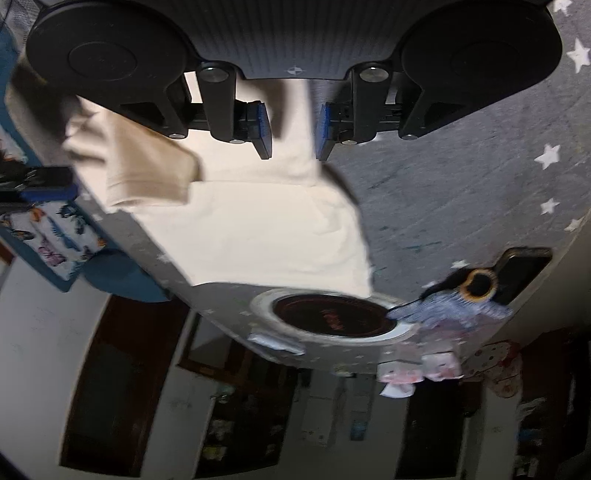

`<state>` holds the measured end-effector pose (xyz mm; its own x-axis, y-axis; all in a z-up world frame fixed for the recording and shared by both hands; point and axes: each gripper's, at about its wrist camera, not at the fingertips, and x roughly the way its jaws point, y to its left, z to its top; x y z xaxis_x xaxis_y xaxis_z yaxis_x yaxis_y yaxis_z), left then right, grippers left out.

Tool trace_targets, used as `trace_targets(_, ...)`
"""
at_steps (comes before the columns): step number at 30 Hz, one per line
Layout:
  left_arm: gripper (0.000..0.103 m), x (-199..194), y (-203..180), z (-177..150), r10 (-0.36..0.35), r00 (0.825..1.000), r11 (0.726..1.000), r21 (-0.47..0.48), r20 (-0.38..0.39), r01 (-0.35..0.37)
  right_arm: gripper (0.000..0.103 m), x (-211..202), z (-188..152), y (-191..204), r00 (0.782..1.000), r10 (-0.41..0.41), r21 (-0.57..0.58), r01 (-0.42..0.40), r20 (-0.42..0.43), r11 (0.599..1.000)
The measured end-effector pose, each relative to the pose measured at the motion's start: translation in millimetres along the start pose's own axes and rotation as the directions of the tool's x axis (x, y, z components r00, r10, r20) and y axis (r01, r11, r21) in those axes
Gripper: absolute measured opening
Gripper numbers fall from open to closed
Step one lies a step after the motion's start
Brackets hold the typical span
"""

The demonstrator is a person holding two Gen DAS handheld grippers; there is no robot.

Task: Fold clothes
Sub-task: 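Fold the held sleeve over the sweatshirt body with the right gripper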

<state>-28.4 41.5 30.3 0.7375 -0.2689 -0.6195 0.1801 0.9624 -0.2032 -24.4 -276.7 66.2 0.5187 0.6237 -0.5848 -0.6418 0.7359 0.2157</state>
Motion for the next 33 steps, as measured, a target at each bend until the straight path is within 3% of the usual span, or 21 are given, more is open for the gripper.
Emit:
trace_targets(3, 0.046, -0.3, -22.2, 4.9, -0.065, 0.998, 0.997, 0.041, 0.011, 0.065, 0.027, -2.2, -9.3, -13.7, 0.998, -0.044, 0.032, 0.046, -0.040, 0.998)
trace_targets(9, 0.061, -7.1, -61.3, 10.1, -0.169, 0.985, 0.984, 0.066, 0.028, 0.167, 0.031, -4.2, -18.6, -16.3, 0.998, -0.051, 0.008, 0.051, -0.048, 0.999)
trace_targets(12, 0.063, -8.3, -69.2, 8.9, -0.167, 0.986, 0.984, 0.062, 0.022, 0.165, 0.031, 7.7, -13.0, -5.2, 0.997, -0.053, -0.036, 0.051, -0.051, 0.998)
trace_targets(15, 0.067, -9.0, -70.9, 7.2, -0.150, 0.988, 0.988, 0.044, 0.021, 0.149, 0.031, 25.3, -10.1, 7.4, 0.998, -0.006, -0.059, 0.002, -0.067, 0.998)
trace_targets(19, 0.068, -5.4, -56.5, 4.5, -0.119, 0.993, 0.993, -0.007, 0.004, 0.119, 0.031, 43.7, -10.9, 31.8, 0.992, 0.083, -0.115, -0.093, -0.090, 0.989)
trace_targets(22, 0.068, -0.3, -47.1, 1.3, -0.102, 0.995, 0.994, -0.041, -0.018, 0.101, 0.034, 40.1, -11.9, 39.9, 0.992, 0.096, -0.149, -0.107, -0.076, 0.983)
trace_targets(25, 0.068, 5.1, -44.2, -0.8, -0.096, 0.995, 0.994, -0.049, -0.029, 0.094, 0.034, 28.1, -11.9, 30.6, 0.996, 0.069, -0.124, -0.075, -0.053, 0.989)
trace_targets(30, 0.064, 14.4, -45.3, -4.8, -0.106, 0.993, 0.993, -0.053, -0.047, 0.103, 0.034, 5.9, -12.7, -10.8, 0.998, -0.067, -0.027, 0.067, -0.019, 0.997)
trace_targets(33, 0.046, 18.6, -49.7, -6.2, -0.110, 0.992, 0.993, -0.035, -0.056, 0.108, 0.034, 0.0, -10.8, -36.4, 0.993, -0.120, 0.050, 0.120, -0.005, 0.992)
